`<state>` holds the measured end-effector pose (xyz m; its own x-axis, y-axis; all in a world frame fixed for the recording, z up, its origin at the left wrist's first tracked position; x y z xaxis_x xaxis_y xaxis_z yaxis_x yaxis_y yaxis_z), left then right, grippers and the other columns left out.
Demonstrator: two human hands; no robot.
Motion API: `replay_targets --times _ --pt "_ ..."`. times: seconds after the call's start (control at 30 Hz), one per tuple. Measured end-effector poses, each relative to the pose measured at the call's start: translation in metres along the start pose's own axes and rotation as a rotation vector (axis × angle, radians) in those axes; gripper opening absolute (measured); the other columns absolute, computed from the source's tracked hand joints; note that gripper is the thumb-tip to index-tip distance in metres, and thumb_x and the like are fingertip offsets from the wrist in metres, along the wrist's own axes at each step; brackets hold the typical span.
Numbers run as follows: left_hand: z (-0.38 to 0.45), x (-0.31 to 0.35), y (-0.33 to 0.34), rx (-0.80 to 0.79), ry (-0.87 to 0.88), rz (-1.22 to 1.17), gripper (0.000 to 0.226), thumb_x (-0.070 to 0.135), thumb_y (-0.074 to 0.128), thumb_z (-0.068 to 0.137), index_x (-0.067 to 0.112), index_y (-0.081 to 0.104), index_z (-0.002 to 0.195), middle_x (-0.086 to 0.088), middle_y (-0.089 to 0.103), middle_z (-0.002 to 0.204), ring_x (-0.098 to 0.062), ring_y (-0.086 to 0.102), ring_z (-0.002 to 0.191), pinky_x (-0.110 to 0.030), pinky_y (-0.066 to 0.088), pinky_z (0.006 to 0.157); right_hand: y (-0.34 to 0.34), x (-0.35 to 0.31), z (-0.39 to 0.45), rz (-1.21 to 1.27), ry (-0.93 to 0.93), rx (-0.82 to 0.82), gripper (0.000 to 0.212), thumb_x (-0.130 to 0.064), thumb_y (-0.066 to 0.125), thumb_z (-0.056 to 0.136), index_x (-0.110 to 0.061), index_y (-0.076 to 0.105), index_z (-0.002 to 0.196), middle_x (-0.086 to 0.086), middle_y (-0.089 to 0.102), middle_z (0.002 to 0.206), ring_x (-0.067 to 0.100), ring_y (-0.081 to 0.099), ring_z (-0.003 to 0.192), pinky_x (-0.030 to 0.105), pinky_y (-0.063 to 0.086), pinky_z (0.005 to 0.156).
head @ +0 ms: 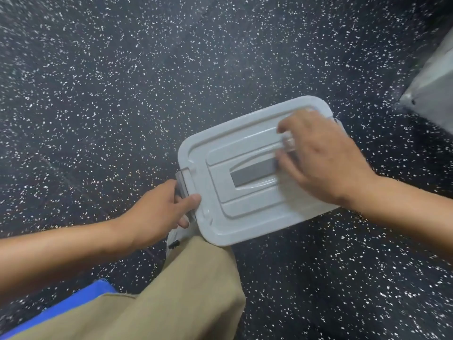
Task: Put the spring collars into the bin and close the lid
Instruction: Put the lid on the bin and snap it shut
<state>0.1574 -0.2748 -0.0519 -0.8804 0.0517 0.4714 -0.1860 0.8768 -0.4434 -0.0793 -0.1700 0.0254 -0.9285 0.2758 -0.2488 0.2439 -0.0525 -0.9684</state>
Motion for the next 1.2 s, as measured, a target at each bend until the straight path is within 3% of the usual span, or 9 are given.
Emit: replay_targets --times 0.13,0.2,0.27,0.33,0.43,0.53,0.8,1.03,1.2 --pt "0.000 0.003 -0.003 -0.004 -0.008 -0.020 0.053 0.061 0.064 0.072 0.015 0.063 0.098 -0.006 0.076 0.074 -0.023 0.075 0.070 -0.056 0.057 0.081 0.000 0.067 -0.030 0.112 0.328 0.020 0.058 -0.039 0.055 0.096 -0.007 0.034 0.140 0.012 0.038 0.142 0.028 0.035 0.131 0.045 0.030 0.111" --pt "0.000 0.004 -0.002 -0.003 -0.017 -0.007 0.053 0.060 0.063 0.073 0.014 0.062 0.099 -0.004 0.077 0.074 -0.022 0.074 0.066 -0.053 0.057 0.076 0.008 0.089 -0.047 0.226 0.485 -0.009 0.078 -0.053 0.053 0.094 -0.007 0.022 0.150 0.012 0.025 0.155 0.027 0.025 0.142 0.048 0.023 0.117" --pt "0.000 0.007 -0.001 0.012 -0.017 0.009 0.043 0.051 0.066 0.082 0.011 0.061 0.097 -0.001 0.076 0.072 -0.018 0.072 0.058 -0.041 0.051 0.059 0.026 0.109 -0.064 0.418 0.720 -0.116 0.095 -0.067 0.054 0.087 -0.010 0.016 0.154 0.010 0.028 0.156 0.026 0.033 0.139 0.046 0.031 0.113" --pt "0.000 0.010 -0.003 0.039 -0.017 0.032 0.034 0.042 0.067 0.088 0.009 0.059 0.092 0.002 0.076 0.070 -0.017 0.070 0.053 -0.033 0.041 0.053 0.044 0.114 -0.077 0.580 0.855 -0.220 0.090 -0.073 0.055 0.081 -0.015 0.035 0.146 0.001 0.052 0.139 0.019 0.057 0.114 0.039 0.047 0.090" --pt "-0.003 0.018 -0.005 0.075 -0.005 0.085 0.032 0.039 0.066 0.088 0.008 0.060 0.086 0.006 0.075 0.065 -0.012 0.067 0.049 -0.031 0.040 0.055 0.051 0.114 -0.080 0.711 0.860 -0.184 0.057 -0.070 0.056 0.083 -0.026 0.053 0.119 -0.014 0.063 0.107 0.007 0.062 0.092 0.028 0.045 0.066" --pt "-0.006 0.023 -0.011 0.142 -0.008 0.197 0.035 0.042 0.065 0.083 0.007 0.061 0.084 0.009 0.073 0.058 -0.006 0.058 0.040 -0.029 0.040 0.052 0.051 0.113 -0.080 0.755 0.830 -0.143 0.050 -0.067 0.058 0.085 -0.029 0.054 0.116 -0.017 0.064 0.103 0.004 0.062 0.090 0.026 0.045 0.067" --pt "-0.010 0.042 -0.012 0.081 0.037 0.448 0.048 0.052 0.052 0.089 0.009 0.066 0.074 0.011 0.072 0.055 -0.013 0.068 0.051 -0.026 0.048 0.052 0.039 0.112 -0.080 0.756 0.784 -0.058 0.029 -0.047 0.059 0.094 -0.030 0.056 0.117 -0.020 0.065 0.101 -0.002 0.061 0.089 0.019 0.042 0.064" --pt "-0.026 0.085 0.010 -0.014 0.208 0.584 0.055 0.054 0.043 0.094 0.014 0.064 0.063 0.012 0.071 0.053 -0.008 0.063 0.045 -0.029 0.050 0.055 0.020 0.103 -0.085 0.586 0.713 0.091 0.033 -0.038 0.059 0.096 -0.027 0.060 0.127 -0.013 0.067 0.099 0.002 0.059 0.079 0.028 0.042 0.070" --pt "-0.036 0.123 0.041 0.015 0.408 0.588 0.043 0.059 0.042 0.092 0.023 0.055 0.071 0.008 0.070 0.064 -0.007 0.059 0.055 -0.035 0.053 0.062 0.021 0.103 -0.085 0.612 0.682 0.090 0.034 -0.037 0.059 0.096 -0.028 0.059 0.129 -0.018 0.065 0.100 -0.010 0.056 0.080 0.007 0.037 0.063"
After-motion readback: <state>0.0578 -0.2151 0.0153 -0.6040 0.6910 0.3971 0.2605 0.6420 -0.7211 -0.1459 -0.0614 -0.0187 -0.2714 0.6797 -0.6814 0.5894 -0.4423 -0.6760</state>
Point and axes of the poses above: each hand's wrist, its own z-axis towards the middle knuckle, its own y-axis out of the palm, x = y × z, the point moved 10 cm from there along z, towards the middle knuckle
